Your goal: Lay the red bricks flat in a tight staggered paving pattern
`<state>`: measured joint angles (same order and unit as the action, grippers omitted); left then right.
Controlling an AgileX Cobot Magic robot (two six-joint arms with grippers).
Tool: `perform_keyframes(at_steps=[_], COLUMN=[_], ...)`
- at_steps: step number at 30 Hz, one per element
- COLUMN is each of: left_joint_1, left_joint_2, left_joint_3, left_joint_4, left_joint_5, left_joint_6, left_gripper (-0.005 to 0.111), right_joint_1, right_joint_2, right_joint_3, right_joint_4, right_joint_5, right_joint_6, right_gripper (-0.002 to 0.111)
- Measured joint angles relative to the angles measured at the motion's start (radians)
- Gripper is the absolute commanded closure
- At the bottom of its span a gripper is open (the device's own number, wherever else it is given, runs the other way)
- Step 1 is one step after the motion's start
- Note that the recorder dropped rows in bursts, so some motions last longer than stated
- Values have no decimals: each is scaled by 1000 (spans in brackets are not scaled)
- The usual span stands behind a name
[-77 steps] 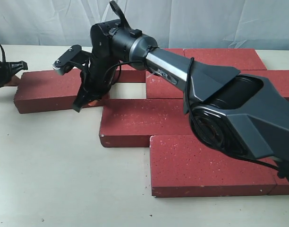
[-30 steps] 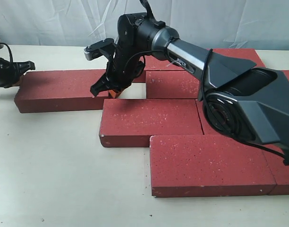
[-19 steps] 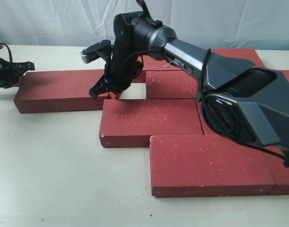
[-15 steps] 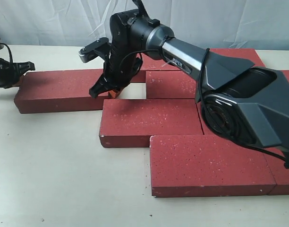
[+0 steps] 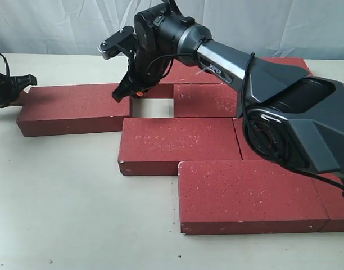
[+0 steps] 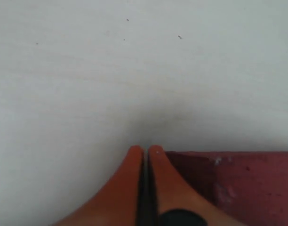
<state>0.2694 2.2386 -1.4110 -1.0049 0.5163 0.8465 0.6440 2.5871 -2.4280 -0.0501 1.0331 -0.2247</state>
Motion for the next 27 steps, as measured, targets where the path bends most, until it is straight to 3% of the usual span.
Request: perform_keyframes(at_steps=[3,6,9,12,16,21,27], left_joint_1=[38,76,100,111,93,-26,-252], left_joint_2=[0,-4,-21,-62,-132,-169,-76], left_joint_3=[-4,-8,-8,-8,-8,-47,-199], left_joint_4=[-8,-19,-31,-43,-107,-197,37], left_joint_5=[0,6,36,71,95,110,3], left_joint_6=[0,0,0,8,85,179,21], left_gripper=[72,70,82,107,106,107,107], right_joint_1=[0,0,-2,-6,-23,-31,-31], right_joint_2=[-2,-17,-47,-88,-146,-205,-370], right_joint_3=[0,0,0,0,0,15,280], right_joint_4=[0,0,0,0,27,58,64], right_joint_5=[2,51,104,139,177,181,179], right_joint_6=[14,17,19,20,13,-6,-49], right_gripper=[109,109,109,109,109,109,109])
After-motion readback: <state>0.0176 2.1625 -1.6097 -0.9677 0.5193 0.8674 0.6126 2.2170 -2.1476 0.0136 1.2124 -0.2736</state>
